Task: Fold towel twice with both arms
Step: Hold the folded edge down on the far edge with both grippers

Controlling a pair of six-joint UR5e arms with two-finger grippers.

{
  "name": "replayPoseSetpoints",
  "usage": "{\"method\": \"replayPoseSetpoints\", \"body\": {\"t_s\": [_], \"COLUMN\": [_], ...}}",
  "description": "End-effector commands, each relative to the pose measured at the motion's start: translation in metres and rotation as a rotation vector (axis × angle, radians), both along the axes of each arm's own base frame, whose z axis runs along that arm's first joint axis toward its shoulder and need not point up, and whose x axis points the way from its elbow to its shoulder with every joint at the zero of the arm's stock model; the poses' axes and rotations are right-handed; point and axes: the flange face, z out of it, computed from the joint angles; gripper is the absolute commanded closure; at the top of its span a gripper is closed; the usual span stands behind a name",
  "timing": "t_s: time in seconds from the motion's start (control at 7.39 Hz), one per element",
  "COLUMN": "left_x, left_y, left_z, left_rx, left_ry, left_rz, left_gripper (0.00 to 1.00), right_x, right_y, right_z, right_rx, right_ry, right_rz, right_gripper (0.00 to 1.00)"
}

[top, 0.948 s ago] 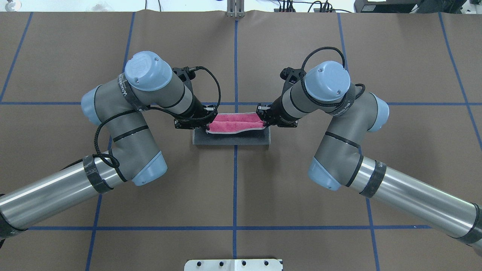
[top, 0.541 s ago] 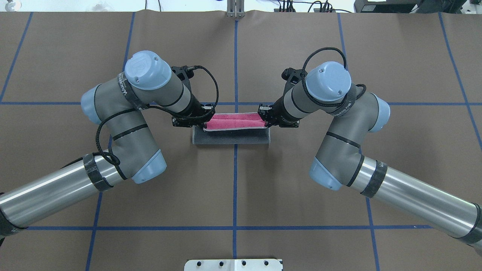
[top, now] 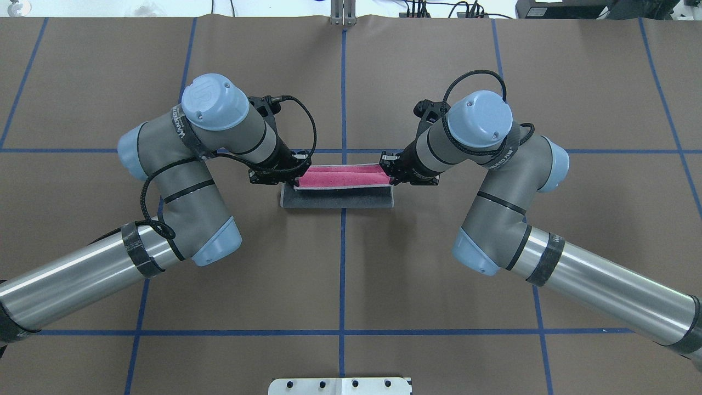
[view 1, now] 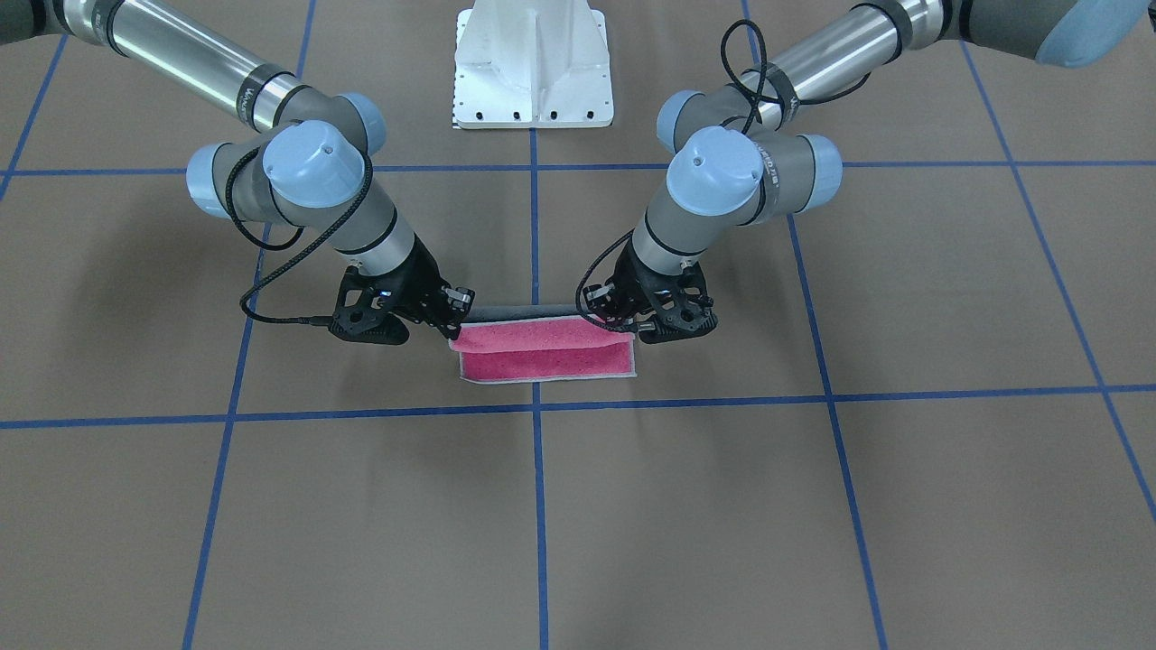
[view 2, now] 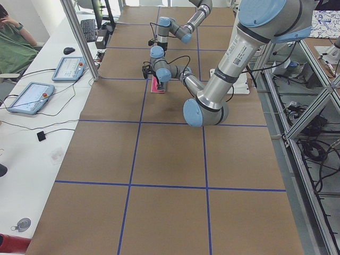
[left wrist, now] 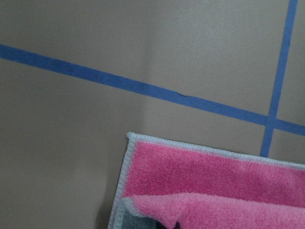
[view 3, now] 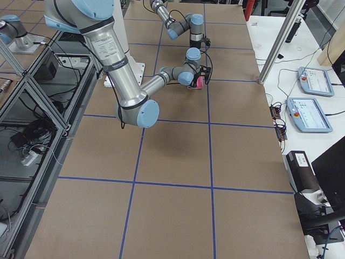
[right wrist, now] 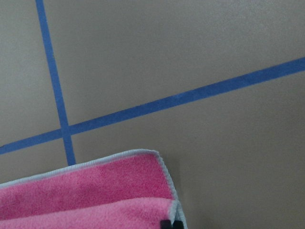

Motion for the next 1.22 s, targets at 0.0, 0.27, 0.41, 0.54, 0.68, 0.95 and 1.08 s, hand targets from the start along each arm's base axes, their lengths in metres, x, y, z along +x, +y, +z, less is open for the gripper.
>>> {"method": "replayPoseSetpoints", "body": {"t_s": [0.0, 0.27, 0.41, 0.54, 0.68, 0.95, 1.08], "left_x": [0.0, 0.001, 0.002, 0.0, 0.0, 0.001, 0.0], "left_y": [0.0, 0.001, 0.0, 0.0, 0.0, 0.0, 0.0], "left_z": [0.001, 0.0, -0.005, -0.012, -0.012, -0.01, -0.01], "left_rx": [0.0, -0.001, 0.002, 0.003, 0.003, 0.005, 0.008], "left_ry": [-0.001, 0.001, 0.005, 0.015, 0.015, 0.012, 0.013], "left_rz": [0.0, 0.002, 0.002, -0.001, -0.001, 0.001, 0.001], "left_gripper": [1.0, 1.0, 1.0, 1.0, 1.0, 0.56, 0.05], "right_x": [-0.001, -0.001, -0.002, -0.001, -0.002, -0.001, 0.001], "right_y": [-0.001, 0.0, 0.0, 0.0, 0.0, 0.0, -0.003], "right_z": [-0.004, -0.009, -0.01, -0.011, -0.01, -0.011, -0.01], "right_rx": [0.005, 0.013, 0.016, 0.017, 0.016, 0.019, 0.015], "right_ry": [-0.006, -0.02, -0.023, -0.025, -0.023, -0.024, -0.023], "right_rz": [0.0, -0.001, -0.001, -0.001, -0.001, 0.0, 0.008], "right_gripper": [1.0, 1.0, 1.0, 1.0, 0.94, 0.01, 0.01]}}
